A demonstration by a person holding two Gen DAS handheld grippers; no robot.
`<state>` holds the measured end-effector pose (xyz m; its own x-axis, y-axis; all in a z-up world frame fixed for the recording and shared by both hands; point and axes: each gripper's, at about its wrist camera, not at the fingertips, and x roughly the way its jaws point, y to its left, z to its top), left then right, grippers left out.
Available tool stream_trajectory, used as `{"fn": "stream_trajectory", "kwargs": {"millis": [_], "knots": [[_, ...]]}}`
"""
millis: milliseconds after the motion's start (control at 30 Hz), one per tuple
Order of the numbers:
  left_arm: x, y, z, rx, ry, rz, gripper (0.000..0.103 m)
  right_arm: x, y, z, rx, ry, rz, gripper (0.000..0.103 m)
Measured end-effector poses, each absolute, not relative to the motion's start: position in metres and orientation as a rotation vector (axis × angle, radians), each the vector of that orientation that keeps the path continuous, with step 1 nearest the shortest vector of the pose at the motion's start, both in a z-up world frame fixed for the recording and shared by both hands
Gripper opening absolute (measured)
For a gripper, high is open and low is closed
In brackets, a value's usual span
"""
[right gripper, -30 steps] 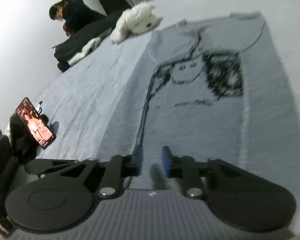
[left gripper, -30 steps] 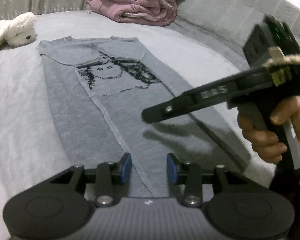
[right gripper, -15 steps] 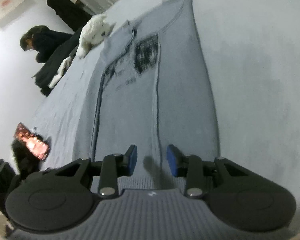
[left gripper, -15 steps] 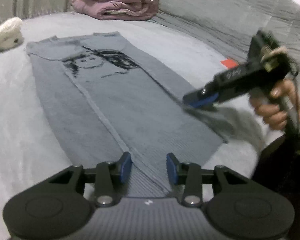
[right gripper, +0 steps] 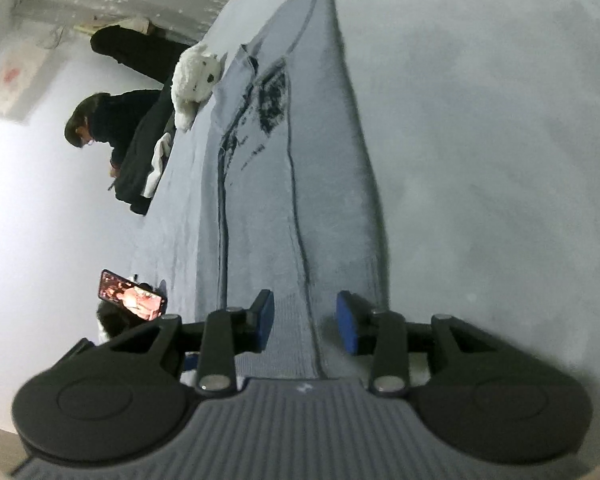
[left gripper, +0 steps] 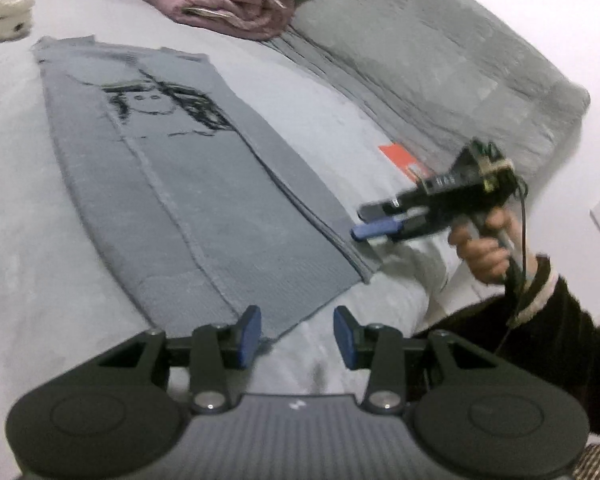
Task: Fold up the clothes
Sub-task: 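Move both open grippers to the sweater hem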
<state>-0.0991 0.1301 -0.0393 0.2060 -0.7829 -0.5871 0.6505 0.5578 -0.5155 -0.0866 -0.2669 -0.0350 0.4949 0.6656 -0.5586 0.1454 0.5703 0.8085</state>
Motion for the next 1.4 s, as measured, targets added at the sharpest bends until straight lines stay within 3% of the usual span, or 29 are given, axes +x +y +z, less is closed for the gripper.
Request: {"fn": "stream_trajectory", "kwargs": {"millis": [267, 533, 767, 1167, 1400], "knots": [[-0.106, 0.104, -0.054, -0.062, 1.000, -1.075, 0.040, -0.098, -0.242, -0.045, 0.911, 1.126, 0.557, 0.041], [-0.084, 0.137, -0.041, -0.233, 0.970, -1.051, 0.041, -0.111, -0.274, -0.033, 0.925, 1.034, 0.499, 0.045], [-0.069, 0.177, -0.052, -0.374, 1.050, -0.933, 0.043, -0.123, -0.297, -0.042, 0.958, 1.011, 0.409, 0.046], [-0.059, 0.169, -0.073, -0.452, 1.162, -0.887, 0.043, -0.119, -0.289, -0.052, 0.899, 1.045, 0.436, 0.043], [-0.058, 0.158, -0.074, -0.435, 1.156, -0.900, 0.043, -0.111, -0.282, -0.059, 0.915, 1.038, 0.450, 0.037]]}}
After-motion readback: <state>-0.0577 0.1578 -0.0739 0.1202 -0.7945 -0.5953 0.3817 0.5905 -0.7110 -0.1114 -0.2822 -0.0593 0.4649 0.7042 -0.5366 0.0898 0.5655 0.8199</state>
